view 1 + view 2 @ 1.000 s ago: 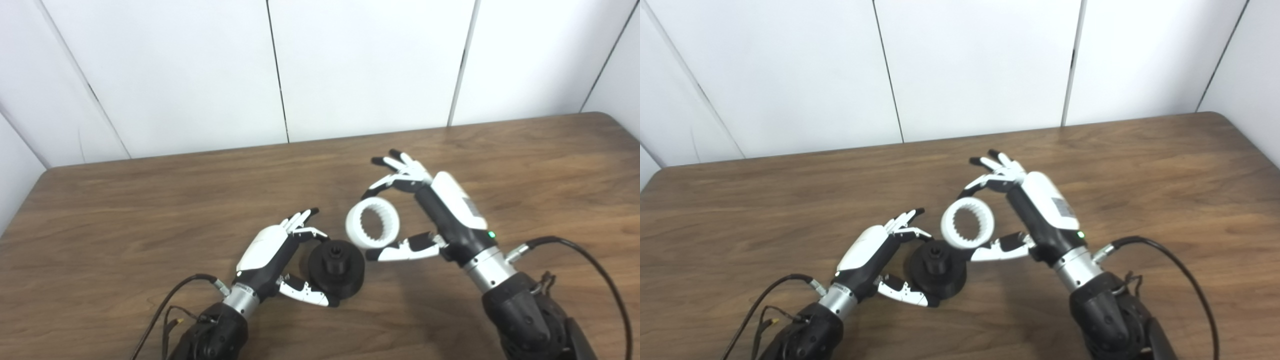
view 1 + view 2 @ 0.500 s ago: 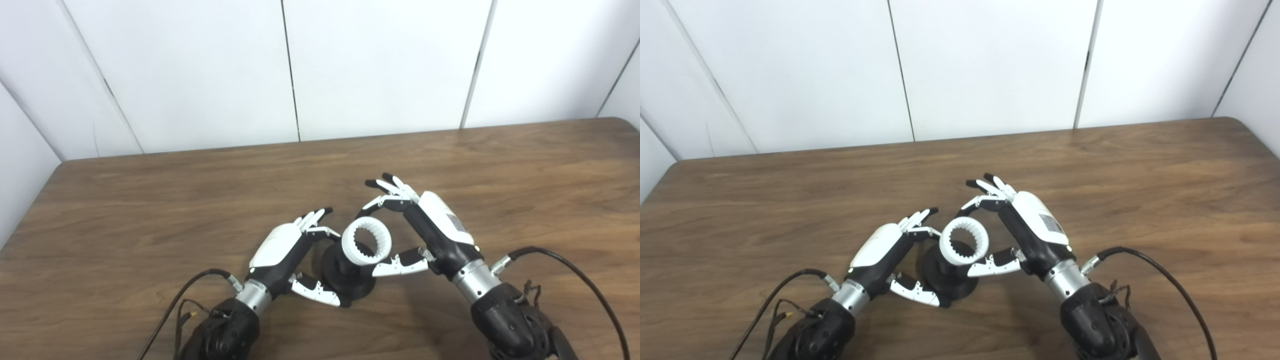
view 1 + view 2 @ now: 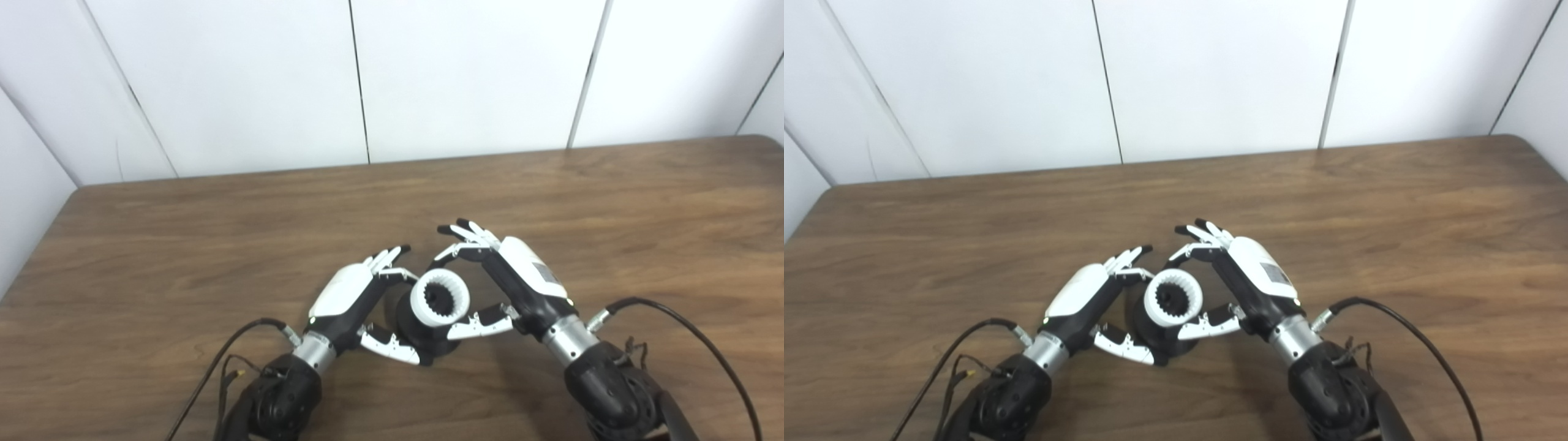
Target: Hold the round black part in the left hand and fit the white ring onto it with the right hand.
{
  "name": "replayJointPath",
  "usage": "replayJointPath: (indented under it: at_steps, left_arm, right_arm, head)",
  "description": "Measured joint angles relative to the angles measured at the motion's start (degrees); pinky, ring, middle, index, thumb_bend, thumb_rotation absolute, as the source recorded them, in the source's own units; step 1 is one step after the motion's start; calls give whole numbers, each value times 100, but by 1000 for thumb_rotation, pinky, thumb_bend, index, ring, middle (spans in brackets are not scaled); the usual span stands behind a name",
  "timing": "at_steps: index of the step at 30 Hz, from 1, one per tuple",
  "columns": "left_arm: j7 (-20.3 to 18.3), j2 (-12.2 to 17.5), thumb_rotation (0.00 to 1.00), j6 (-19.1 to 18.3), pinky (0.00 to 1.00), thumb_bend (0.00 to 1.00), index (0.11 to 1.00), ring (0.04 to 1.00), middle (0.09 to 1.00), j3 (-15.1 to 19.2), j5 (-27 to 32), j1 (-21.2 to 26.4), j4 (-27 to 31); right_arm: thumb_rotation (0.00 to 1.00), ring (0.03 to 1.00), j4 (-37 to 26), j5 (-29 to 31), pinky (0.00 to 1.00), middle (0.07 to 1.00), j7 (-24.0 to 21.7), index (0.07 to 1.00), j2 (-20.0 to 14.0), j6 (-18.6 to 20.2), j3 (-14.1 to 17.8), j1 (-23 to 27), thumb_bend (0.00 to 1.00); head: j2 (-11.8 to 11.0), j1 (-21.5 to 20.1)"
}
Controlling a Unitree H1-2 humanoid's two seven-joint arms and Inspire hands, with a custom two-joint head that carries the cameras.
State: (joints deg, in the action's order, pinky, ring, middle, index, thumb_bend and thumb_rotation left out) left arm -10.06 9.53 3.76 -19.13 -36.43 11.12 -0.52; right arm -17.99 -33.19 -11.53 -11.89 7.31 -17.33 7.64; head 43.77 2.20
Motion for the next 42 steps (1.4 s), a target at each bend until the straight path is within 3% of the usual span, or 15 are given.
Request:
replayJointPath:
  at_steps: [18,21,23,25,31,38,42]
  left_arm:
    - [4,-9,377,-56,1000,952,603,1000,1000,-53,-166,-3,81]
    - [-1,-9,339,-96,1000,950,611,1000,1000,-51,-179,-4,98]
    - [-13,-8,320,-126,1000,946,610,1000,1000,-49,-176,-5,110]
    - [-19,-8,325,-139,1000,946,609,1000,1000,-46,-160,-6,118]
    - [-29,-45,337,-143,1000,938,608,1000,1000,-66,-127,-10,130]
    - [-32,-44,395,-143,1000,955,609,1000,1000,-68,-125,-10,133]
    - [-31,-36,387,-136,1000,955,606,1000,1000,-51,-97,-10,133]
  right_arm:
    - [167,989,192,-130,1000,914,13,492,51,-1,-168,102,518]
    - [171,996,215,-196,1000,939,-5,497,40,8,-215,129,516]
    - [315,997,204,-229,1000,948,-59,622,28,60,-232,166,728]
    - [369,999,176,-266,1000,959,-147,681,19,115,-238,197,813]
    - [383,1000,146,-338,1000,980,-490,747,5,302,-301,165,850]
    - [383,1000,-20,-355,998,999,-642,920,-24,359,-260,166,902]
    - [445,1000,-46,-376,981,1000,-660,996,-24,401,-254,165,977]
  head:
    - [79,70]
    - [79,70]
    - [79,62]
    - [88,53]
    - [97,61]
    - [106,53]
    - [106,53]
